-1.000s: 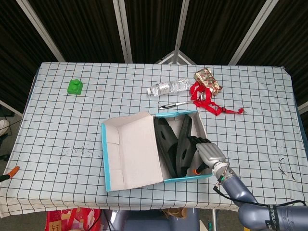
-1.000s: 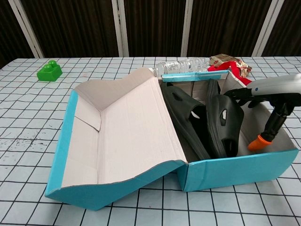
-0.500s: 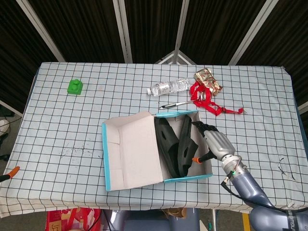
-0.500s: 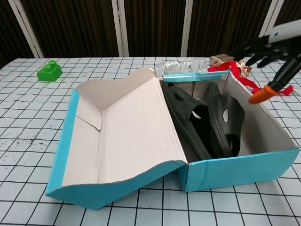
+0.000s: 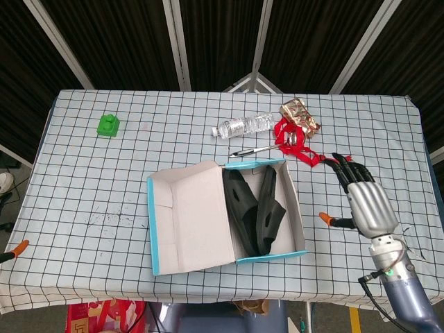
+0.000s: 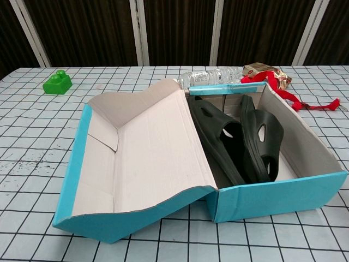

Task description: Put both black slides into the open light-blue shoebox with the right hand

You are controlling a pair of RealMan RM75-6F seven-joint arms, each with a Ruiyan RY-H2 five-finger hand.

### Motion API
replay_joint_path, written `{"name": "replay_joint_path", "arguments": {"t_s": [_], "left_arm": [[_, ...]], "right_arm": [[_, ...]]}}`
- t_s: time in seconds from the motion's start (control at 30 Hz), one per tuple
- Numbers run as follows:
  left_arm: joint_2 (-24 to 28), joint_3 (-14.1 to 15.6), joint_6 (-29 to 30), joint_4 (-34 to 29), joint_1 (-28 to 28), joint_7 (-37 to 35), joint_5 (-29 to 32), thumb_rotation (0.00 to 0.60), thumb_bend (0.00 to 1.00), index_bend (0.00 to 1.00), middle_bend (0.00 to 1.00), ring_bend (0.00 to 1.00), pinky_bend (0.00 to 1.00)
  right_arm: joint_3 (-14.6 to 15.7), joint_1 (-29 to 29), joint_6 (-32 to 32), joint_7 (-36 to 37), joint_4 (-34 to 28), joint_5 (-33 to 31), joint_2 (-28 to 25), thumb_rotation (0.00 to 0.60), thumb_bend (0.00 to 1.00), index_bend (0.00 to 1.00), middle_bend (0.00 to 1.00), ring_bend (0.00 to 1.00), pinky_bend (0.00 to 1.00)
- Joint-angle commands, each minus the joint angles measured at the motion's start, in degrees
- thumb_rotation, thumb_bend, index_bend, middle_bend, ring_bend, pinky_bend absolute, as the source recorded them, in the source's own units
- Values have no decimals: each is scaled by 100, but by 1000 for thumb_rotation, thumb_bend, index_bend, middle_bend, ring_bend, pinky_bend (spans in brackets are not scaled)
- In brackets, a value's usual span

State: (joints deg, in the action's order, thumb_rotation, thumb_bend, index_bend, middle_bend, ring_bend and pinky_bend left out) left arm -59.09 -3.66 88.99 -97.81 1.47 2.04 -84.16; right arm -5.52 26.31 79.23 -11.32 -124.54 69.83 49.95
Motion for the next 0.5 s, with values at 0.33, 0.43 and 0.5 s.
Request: {"name": "replay_joint_path", "arguments": {"t_s": [0.33, 0.43, 0.5], "left_arm": [[-67, 8, -90, 93, 67, 26, -29, 600, 169, 111, 0, 0, 0], [-88, 19, -125, 123, 88, 42, -40, 600, 169, 111, 0, 0, 0], [-99, 17, -158, 140, 100, 57, -13, 600, 169, 112, 0, 0, 0]], "right_arm": [[798, -1668, 1845, -2132, 2009, 1723, 1075, 600, 261, 149, 91, 142, 75], [783, -1775, 1742, -1858, 2086, 1554, 1163, 600, 261, 149, 91, 139, 75], [774, -1812, 1661, -1760, 2150, 1472, 1170, 600, 261, 149, 91, 135, 75]]}}
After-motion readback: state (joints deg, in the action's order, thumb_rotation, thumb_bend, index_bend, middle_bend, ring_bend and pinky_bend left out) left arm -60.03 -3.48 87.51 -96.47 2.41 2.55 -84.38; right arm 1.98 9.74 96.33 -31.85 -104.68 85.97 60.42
